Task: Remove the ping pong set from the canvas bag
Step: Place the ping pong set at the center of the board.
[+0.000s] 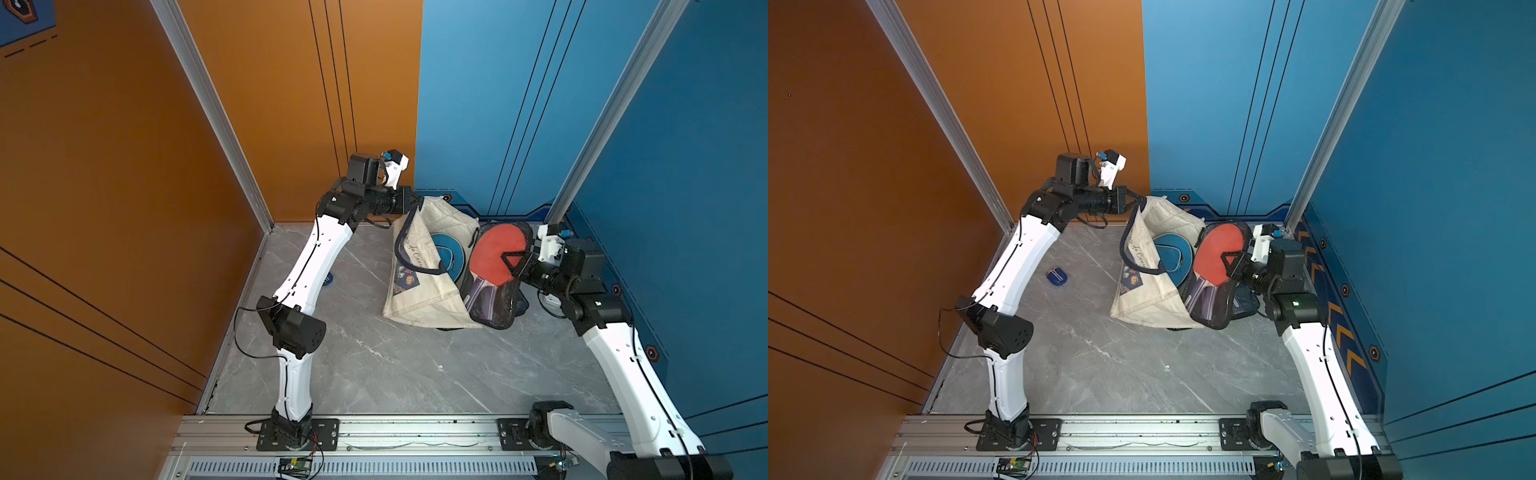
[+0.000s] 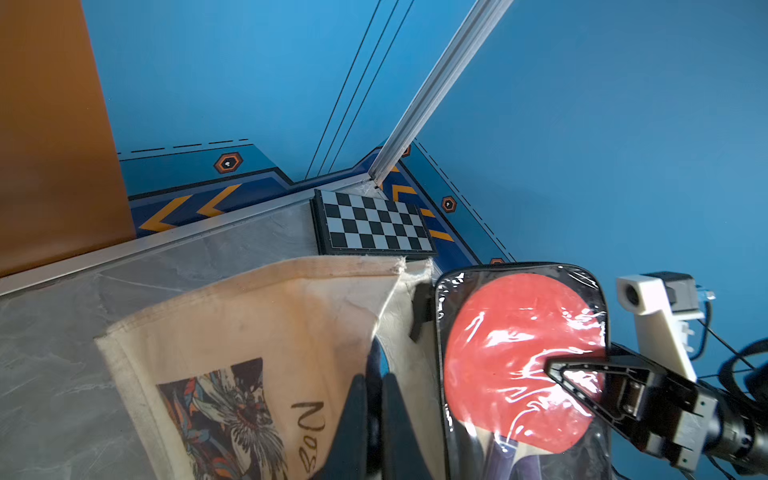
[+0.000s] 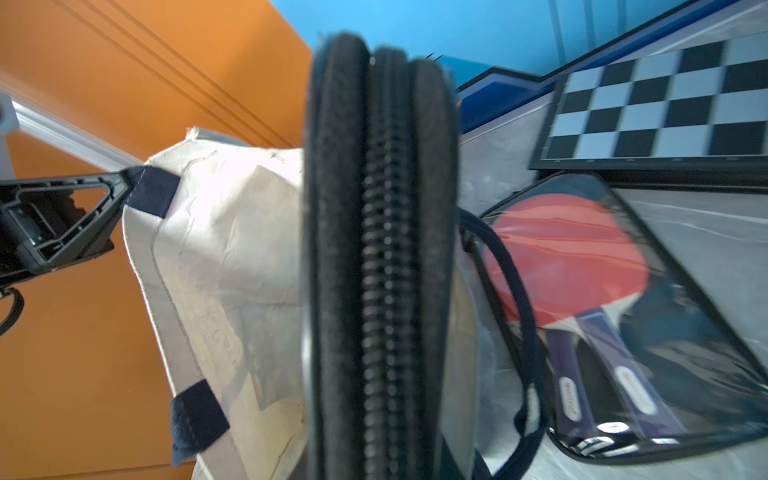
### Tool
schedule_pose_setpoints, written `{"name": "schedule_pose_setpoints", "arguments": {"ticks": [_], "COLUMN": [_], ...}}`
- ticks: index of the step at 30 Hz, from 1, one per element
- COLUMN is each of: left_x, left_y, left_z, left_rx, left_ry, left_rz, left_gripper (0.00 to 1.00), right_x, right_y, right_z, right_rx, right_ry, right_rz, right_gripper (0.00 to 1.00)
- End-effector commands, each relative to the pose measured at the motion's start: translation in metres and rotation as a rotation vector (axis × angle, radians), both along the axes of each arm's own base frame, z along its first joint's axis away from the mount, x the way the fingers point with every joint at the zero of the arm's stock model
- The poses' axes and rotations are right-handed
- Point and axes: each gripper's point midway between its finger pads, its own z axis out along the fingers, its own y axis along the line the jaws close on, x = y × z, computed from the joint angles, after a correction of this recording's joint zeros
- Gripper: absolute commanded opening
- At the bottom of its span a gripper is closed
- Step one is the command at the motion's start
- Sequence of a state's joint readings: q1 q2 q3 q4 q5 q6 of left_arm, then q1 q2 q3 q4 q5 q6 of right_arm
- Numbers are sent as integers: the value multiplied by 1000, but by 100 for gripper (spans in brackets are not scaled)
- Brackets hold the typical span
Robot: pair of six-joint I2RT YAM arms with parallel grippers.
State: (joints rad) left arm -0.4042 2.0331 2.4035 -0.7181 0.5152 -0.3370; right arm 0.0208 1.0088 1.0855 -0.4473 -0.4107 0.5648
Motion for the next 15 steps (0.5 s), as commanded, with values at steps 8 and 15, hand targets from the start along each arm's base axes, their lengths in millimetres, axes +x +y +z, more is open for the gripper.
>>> {"name": "schedule_pose_setpoints", "arguments": {"ticks": [8,15], "left_x": [23,28], "left_y": [12,13], "left_z": [26,20], "left_rx": [-54,-47], "left_ry": [-84,-76], "left_rz": [45,58], "left_gripper": [0,0], "right_x": [-34,-44], "right_y": [-55,-102], "right_z": [10,-9], "right_rx": [3,5], "right_ry": [20,53], "right_rz": [-191,-418], "right_gripper": [3,4]}}
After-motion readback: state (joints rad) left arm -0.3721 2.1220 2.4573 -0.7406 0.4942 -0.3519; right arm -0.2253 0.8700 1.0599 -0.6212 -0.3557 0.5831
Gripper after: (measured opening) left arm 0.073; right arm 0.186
